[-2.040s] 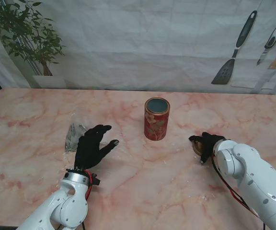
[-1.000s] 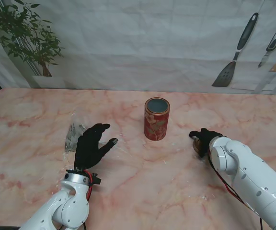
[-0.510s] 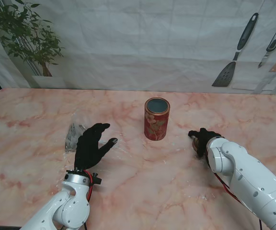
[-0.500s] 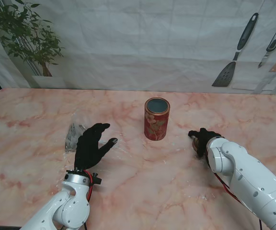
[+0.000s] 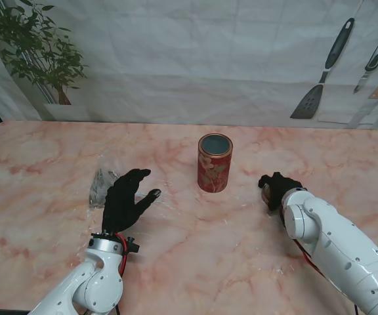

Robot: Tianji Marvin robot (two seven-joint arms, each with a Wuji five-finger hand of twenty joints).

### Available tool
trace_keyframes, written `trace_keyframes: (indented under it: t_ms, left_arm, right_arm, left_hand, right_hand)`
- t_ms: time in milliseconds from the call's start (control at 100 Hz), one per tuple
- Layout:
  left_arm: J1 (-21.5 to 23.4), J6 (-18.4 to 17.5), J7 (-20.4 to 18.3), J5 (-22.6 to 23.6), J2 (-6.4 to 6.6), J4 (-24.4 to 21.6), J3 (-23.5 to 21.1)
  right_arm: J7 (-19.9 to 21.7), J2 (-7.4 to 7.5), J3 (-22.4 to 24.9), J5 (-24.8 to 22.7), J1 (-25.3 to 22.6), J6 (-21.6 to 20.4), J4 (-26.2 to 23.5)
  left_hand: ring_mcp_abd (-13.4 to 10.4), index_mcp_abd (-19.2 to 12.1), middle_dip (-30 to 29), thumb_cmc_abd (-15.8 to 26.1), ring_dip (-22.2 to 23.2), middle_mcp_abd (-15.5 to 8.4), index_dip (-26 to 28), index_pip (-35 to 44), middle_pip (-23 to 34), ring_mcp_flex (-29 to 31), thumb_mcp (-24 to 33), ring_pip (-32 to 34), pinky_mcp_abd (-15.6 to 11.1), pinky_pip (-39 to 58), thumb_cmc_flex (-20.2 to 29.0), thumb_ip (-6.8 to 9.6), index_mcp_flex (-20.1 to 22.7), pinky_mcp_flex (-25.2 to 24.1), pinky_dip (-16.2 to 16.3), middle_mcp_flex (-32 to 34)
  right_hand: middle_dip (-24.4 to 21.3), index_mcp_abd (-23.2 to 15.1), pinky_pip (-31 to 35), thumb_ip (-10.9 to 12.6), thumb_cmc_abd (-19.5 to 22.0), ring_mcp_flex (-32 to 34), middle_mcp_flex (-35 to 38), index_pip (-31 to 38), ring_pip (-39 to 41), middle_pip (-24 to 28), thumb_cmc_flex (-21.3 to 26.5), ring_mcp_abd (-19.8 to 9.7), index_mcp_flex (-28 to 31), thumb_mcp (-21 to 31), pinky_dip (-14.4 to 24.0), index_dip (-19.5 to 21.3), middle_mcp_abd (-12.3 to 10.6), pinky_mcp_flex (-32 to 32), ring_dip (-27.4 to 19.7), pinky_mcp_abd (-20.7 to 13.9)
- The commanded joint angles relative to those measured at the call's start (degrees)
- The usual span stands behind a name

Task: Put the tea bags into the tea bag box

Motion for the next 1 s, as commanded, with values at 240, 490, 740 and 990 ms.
trace_keyframes:
  t_ms: [240,490,740,990]
  left_arm:
    - [0.1,-0.5,-1.0,-0.3,-0.12,-0.5,0.0]
    - [0.2,-0.9,-1.4,-0.3,-0.04,-0.7,-0.2]
    - [0.3,-1.5,-1.9,-0.5,0.04,-0.9,-0.4]
    - [0.2,-1.5,-2.4,-0.4,0.15,-1.1,-0.6]
  right_arm:
    - [-1.1,-0.91,0.3,0.6,-2.8,0.1,2.8]
    - [-1.4,-1.03,0.8,0.2,-2.5,1.0,2.6]
    - [-2.5,-1.30,1.6,0.4,-2.4,2.4,2.5]
    - [-3.5,-1.70,2.5,1.6,-2.4,4.1,2.0]
  left_hand:
    - [0.6,-0.5,-0.5,-0.5,0.8,-1.3,-0.4,0.1,0.2,0.5,-0.6,0.1,0.4,1.7,1.0,-2.29,-1.7,0.4,1.4,-0.4]
    - [0.7,-0.9,-0.6,-0.6,0.7,-1.2,-0.3,0.3,0.1,0.5,-0.6,0.1,0.4,1.7,0.9,-2.28,-1.3,0.5,1.4,-0.2]
    - [0.8,-1.0,-0.6,-0.5,0.7,-1.2,-0.2,0.6,0.1,0.5,-0.6,0.1,0.3,1.7,0.6,-2.30,-1.2,0.5,1.4,0.0]
    - [0.8,-0.8,-0.6,-0.5,0.7,-1.0,-0.2,0.5,-0.1,0.5,-0.6,0.0,0.3,1.7,0.5,-2.29,-1.1,0.5,1.4,0.0]
  right_hand:
    - [1.7,2.3,6.1,2.9,2.7,14.6,4.0,8.3,3.2,11.2,19.2,-24.7,13.0,16.8,-1.4,4.1,-2.4,1.8,-1.9,-7.1]
    - [1.4,2.8,6.4,2.9,2.8,16.3,6.3,8.1,2.6,10.9,19.3,-24.2,14.5,17.3,-1.6,4.2,-2.6,2.6,-2.4,-6.4]
    - [1.4,3.8,6.9,3.1,2.4,17.3,7.5,7.8,2.4,10.8,19.5,-24.0,15.7,17.6,-1.6,4.3,-2.3,3.1,-2.6,-6.0]
    - [1.5,4.5,7.2,2.9,2.4,18.2,9.1,7.5,2.3,10.9,19.5,-23.7,16.7,17.7,-1.7,4.4,-2.3,3.5,-2.8,-5.8]
